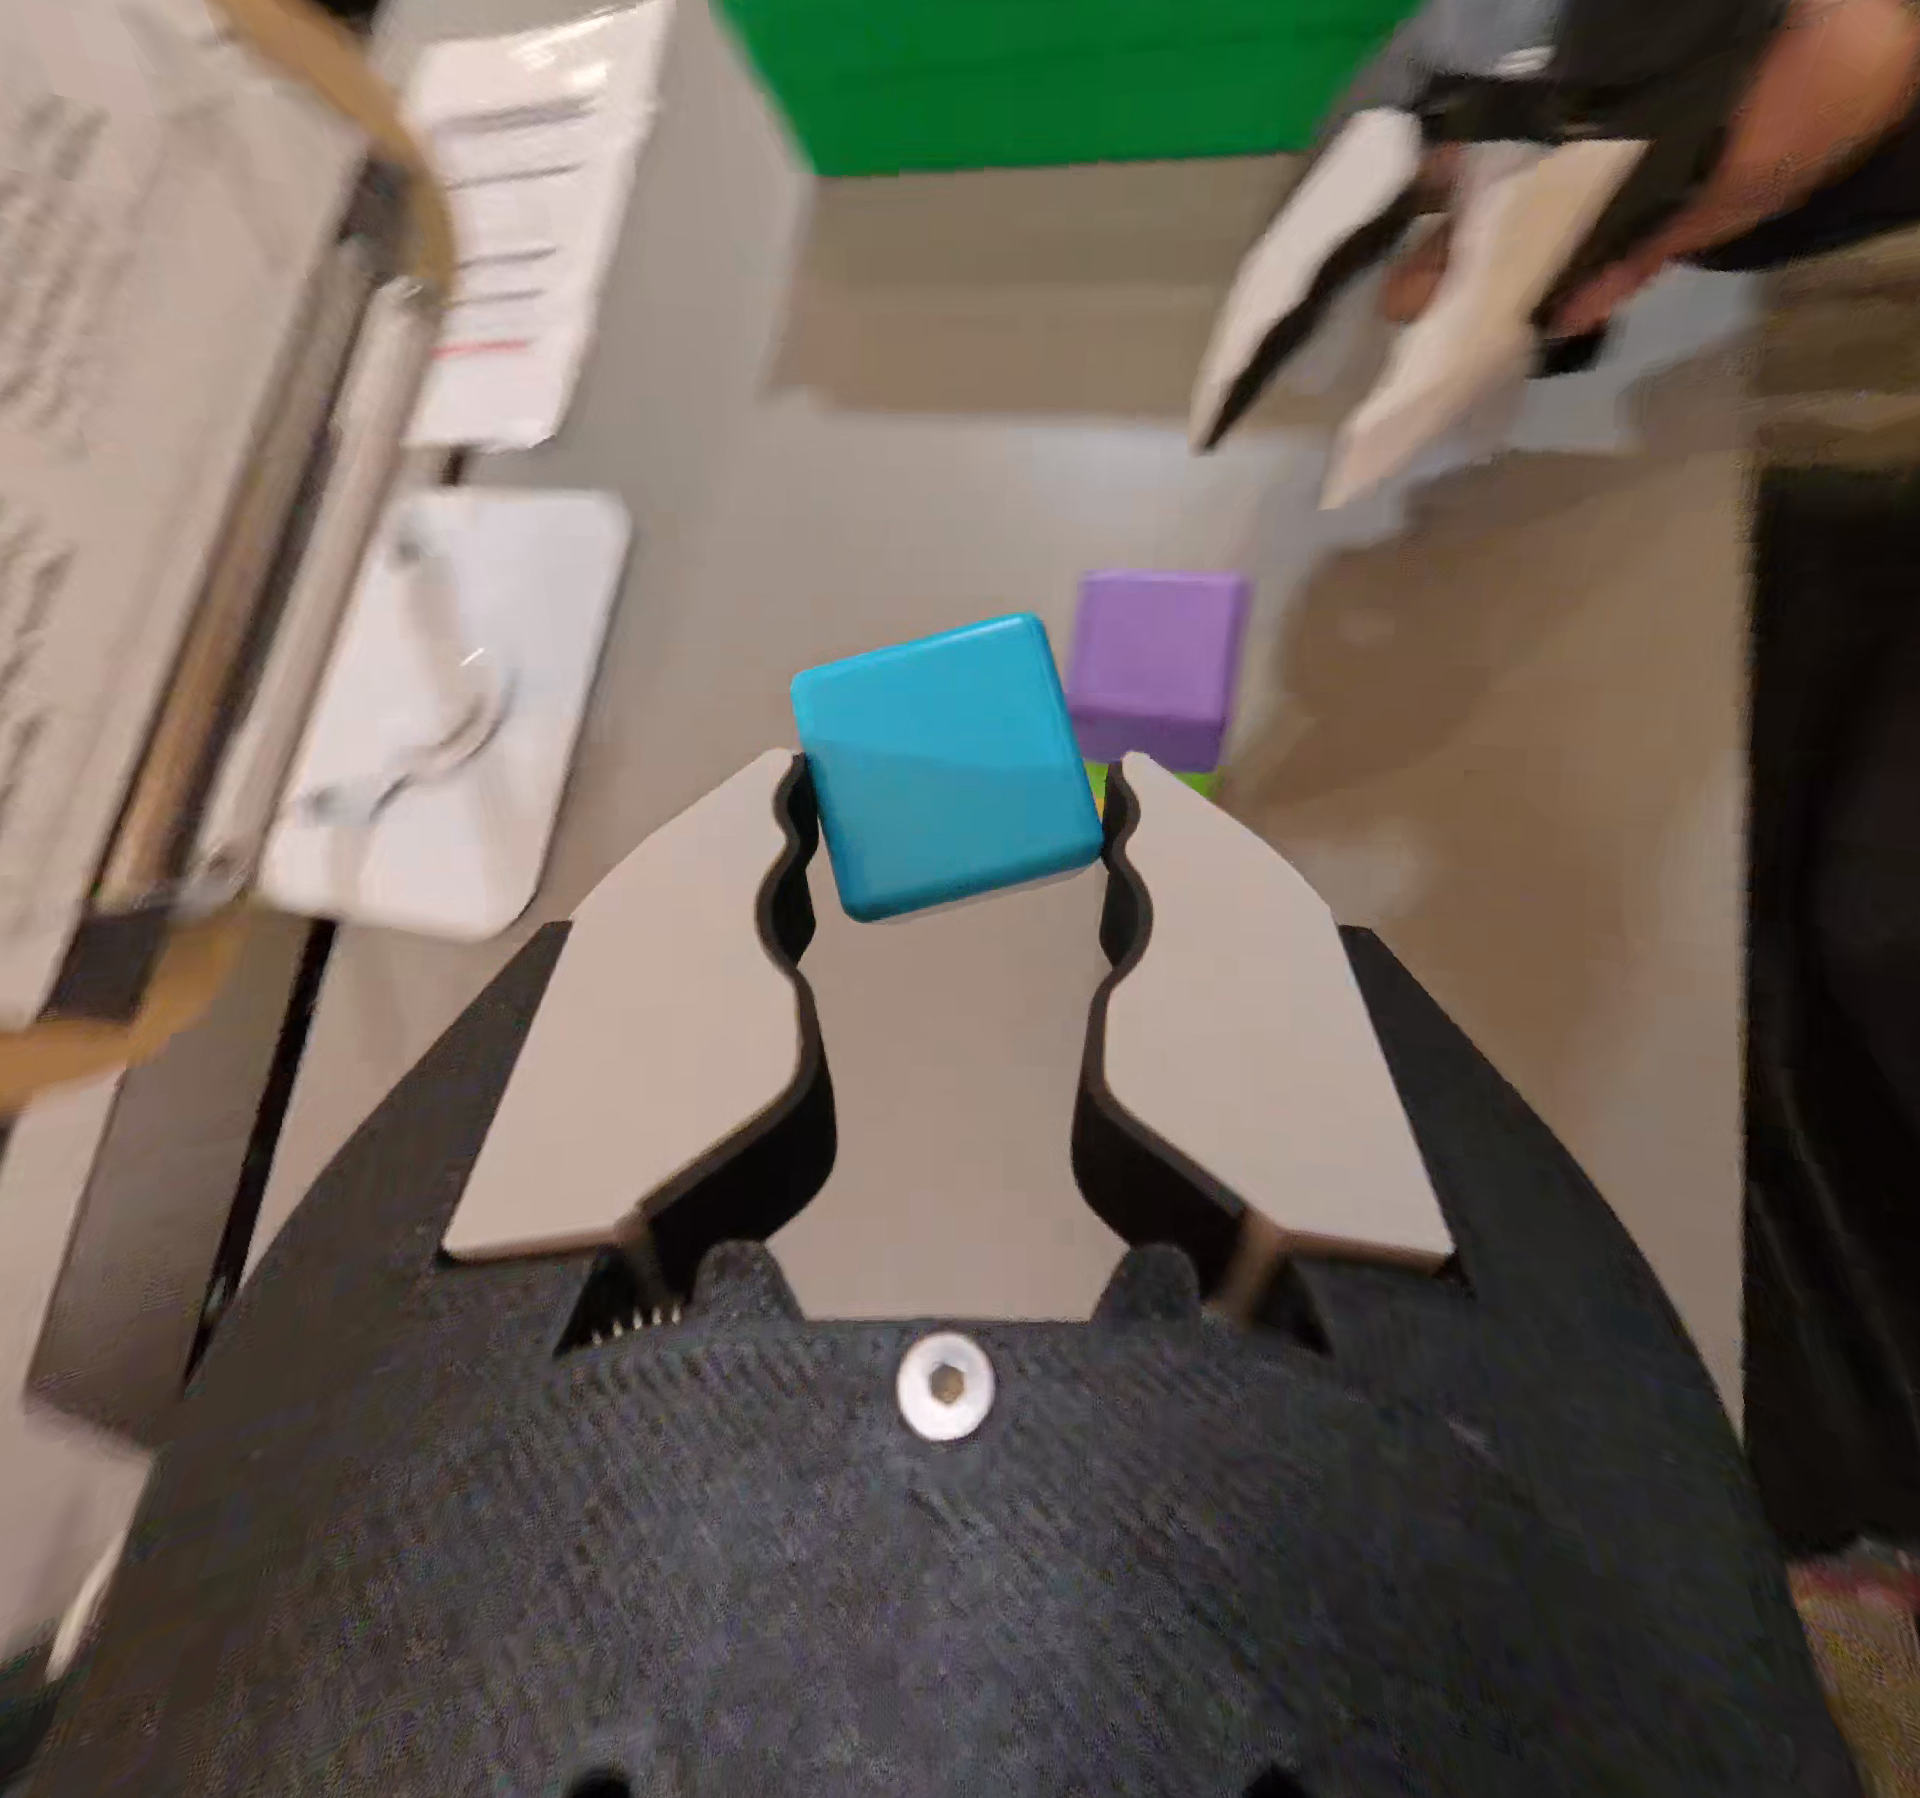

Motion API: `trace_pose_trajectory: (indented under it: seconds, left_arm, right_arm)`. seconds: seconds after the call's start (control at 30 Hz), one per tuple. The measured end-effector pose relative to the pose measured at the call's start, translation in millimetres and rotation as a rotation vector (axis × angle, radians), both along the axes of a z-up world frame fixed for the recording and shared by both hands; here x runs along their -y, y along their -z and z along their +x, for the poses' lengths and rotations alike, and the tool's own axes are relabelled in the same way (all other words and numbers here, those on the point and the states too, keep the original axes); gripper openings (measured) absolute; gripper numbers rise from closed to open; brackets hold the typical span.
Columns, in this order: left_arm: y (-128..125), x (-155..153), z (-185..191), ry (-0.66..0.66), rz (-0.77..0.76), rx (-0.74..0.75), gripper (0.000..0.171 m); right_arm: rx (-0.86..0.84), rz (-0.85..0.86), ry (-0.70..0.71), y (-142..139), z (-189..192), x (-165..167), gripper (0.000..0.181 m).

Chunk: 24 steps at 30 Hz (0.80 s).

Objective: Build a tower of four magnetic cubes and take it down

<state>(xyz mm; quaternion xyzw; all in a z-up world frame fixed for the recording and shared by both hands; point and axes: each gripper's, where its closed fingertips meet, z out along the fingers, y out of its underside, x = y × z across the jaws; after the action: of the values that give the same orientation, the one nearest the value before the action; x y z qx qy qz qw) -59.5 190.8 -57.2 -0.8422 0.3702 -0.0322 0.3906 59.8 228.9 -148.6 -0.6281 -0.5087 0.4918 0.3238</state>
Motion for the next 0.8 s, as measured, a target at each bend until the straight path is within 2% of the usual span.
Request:
trace_pose_trajectory:
  seconds: [0.13, 0.27, 0.57, 0.8]
  left_arm:
    - [8.4, -3.5, 38.9, 0.264, -0.052, 0.072, 0.056]
    - [20.3, -5.8, 51.0, 0.357, -0.15, 0.103, 0.056]
    - [36.9, -10.3, 56.6, 0.405, -0.209, 0.098, 0.055]
    - [35.8, -10.6, 60.3, 0.431, -0.203, 0.113, 0.054]
  right_arm:
    - [0.003, 0.0, 0.002, 0.6, 2.8, 0.9, 0.047]
    - [0.005, -0.01, 0.008, 1.8, 6.2, 0.0, 0.047]
    - [0.007, -0.033, 0.025, 3.9, 11.3, -3.2, 0.047]
    - [0.011, -0.038, 0.021, 5.5, 10.6, -2.5, 0.047]
